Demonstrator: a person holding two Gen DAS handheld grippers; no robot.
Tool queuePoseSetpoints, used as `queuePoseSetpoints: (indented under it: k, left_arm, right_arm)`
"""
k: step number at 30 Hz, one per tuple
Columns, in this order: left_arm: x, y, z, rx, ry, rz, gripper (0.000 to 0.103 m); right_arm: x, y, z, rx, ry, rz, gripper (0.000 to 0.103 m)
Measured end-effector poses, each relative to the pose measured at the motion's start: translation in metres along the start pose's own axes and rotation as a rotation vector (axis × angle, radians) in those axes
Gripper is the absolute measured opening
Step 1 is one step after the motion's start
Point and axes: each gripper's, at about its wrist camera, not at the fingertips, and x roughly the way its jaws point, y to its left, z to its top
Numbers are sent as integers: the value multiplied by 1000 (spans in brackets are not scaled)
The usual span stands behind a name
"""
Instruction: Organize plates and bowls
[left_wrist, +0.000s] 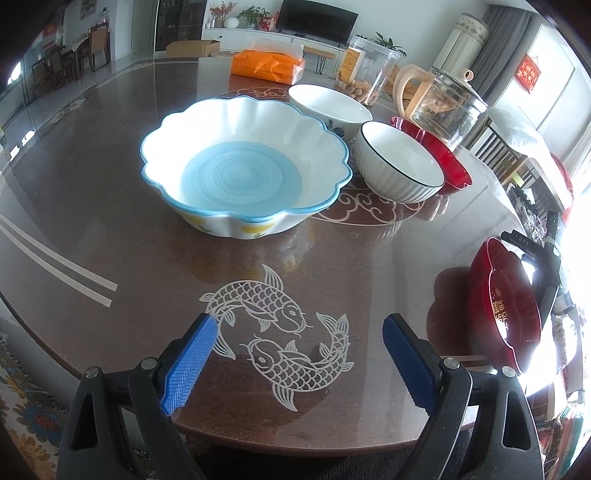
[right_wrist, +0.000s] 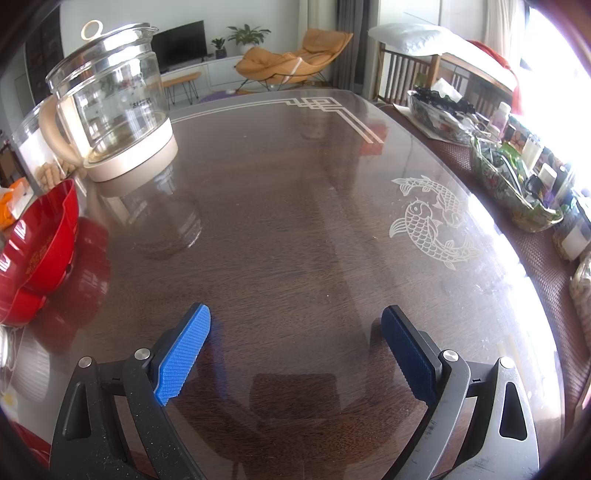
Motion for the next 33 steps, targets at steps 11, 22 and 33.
queuePoseSetpoints:
  k: [11,22,33]
  left_arm:
    - [-48,17,6,-42,-113,33,91]
    - [-50,35,1,-115,-106,15,91]
    - [-49,28,3,-96,-105,6,91]
  right_arm:
    - [-1,0,0,0,0,0,96]
    - [1,0,0,0,0,0,96]
    - [0,0,0,0,0,0,96]
